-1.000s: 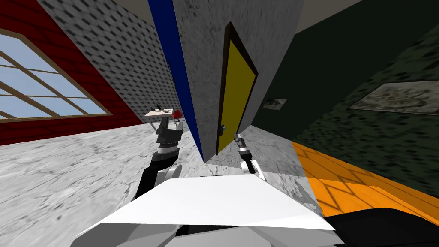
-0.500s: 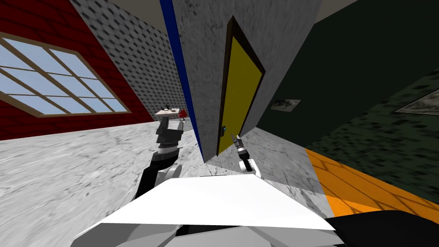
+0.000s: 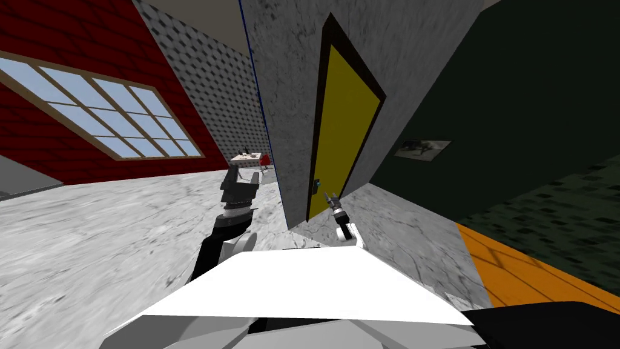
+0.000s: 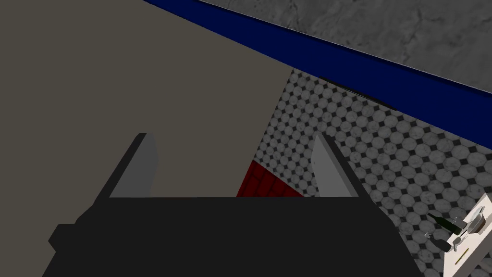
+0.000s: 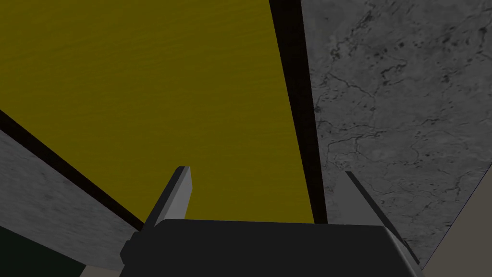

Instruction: Pull the door open

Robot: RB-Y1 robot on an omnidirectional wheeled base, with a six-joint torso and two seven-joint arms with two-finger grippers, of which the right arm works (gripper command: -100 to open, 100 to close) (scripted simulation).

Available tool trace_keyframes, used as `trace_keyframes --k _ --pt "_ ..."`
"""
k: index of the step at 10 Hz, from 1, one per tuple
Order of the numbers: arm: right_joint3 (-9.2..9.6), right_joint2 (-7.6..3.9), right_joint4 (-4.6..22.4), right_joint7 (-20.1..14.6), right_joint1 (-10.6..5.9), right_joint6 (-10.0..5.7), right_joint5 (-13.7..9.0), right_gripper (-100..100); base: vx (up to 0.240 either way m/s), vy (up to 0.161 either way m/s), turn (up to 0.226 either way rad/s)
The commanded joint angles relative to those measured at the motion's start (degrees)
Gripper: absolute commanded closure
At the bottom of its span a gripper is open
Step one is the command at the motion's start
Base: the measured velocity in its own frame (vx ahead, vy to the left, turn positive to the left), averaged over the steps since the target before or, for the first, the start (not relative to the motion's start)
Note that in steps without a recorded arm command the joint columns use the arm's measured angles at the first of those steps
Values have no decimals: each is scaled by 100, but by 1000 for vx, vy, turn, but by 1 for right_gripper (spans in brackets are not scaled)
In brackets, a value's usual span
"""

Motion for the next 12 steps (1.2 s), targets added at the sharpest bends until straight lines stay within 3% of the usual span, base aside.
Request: trace_keyframes --k 1,9,12 --pt "-21 18 146 115 -50 20 199 -100 37 -114 203" --pt "-135 180 883 590 -387 89 1025 -100 23 -118 144" --pt "-188 289 1224 810 -543 122 1406 -100 44 -138 162"
